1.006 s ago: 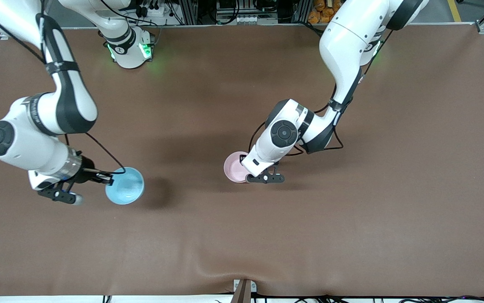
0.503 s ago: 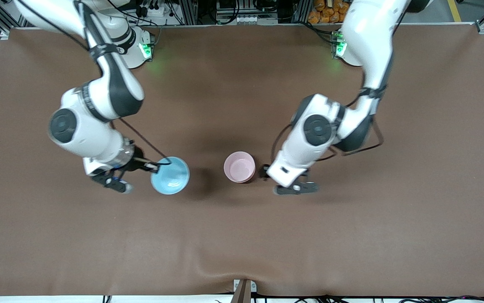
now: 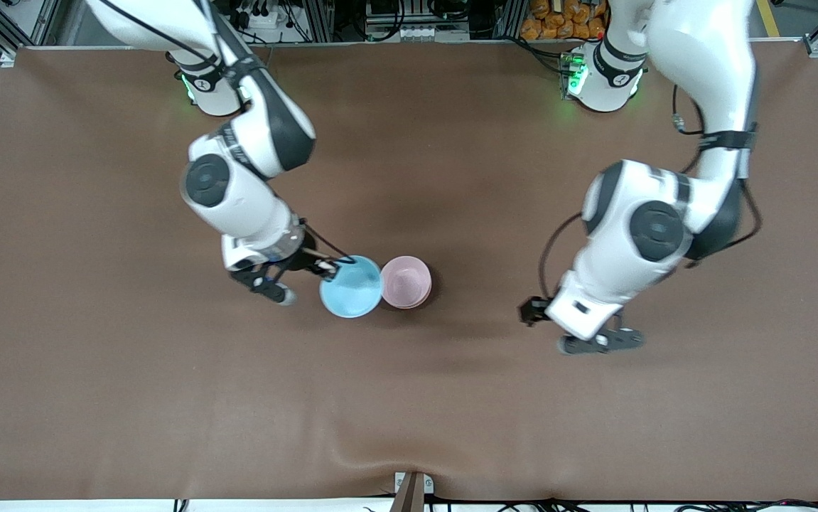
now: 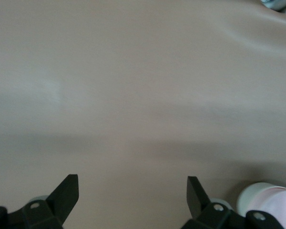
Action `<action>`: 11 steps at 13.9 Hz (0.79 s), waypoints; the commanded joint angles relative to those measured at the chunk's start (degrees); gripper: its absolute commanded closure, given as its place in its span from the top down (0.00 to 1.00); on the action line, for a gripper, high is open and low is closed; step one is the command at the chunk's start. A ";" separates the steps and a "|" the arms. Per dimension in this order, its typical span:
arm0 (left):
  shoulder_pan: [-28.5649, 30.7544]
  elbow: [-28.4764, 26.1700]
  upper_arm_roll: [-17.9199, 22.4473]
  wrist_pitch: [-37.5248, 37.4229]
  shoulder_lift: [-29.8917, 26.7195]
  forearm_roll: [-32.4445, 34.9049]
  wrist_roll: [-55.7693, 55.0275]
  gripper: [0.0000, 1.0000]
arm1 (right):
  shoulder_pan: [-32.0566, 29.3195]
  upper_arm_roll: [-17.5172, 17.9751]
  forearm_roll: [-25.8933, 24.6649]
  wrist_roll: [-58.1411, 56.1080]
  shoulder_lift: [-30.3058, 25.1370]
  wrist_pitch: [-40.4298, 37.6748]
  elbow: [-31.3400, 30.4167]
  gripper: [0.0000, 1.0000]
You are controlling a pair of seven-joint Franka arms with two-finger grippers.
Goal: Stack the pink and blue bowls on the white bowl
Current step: 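Carry the blue bowl onto the pink bowl while the left gripper withdraws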
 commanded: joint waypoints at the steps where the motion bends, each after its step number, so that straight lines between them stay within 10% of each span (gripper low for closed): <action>1: 4.82 -1.20 -0.91 -3.77 -3.78 0.98 4.13 1.00 | 2.99 -0.53 1.09 5.50 2.94 3.67 0.32 0.00; 11: 19.66 -1.64 -5.64 -15.55 -14.33 0.98 16.18 1.00 | 7.65 -0.62 1.00 9.74 9.19 10.97 -0.55 0.00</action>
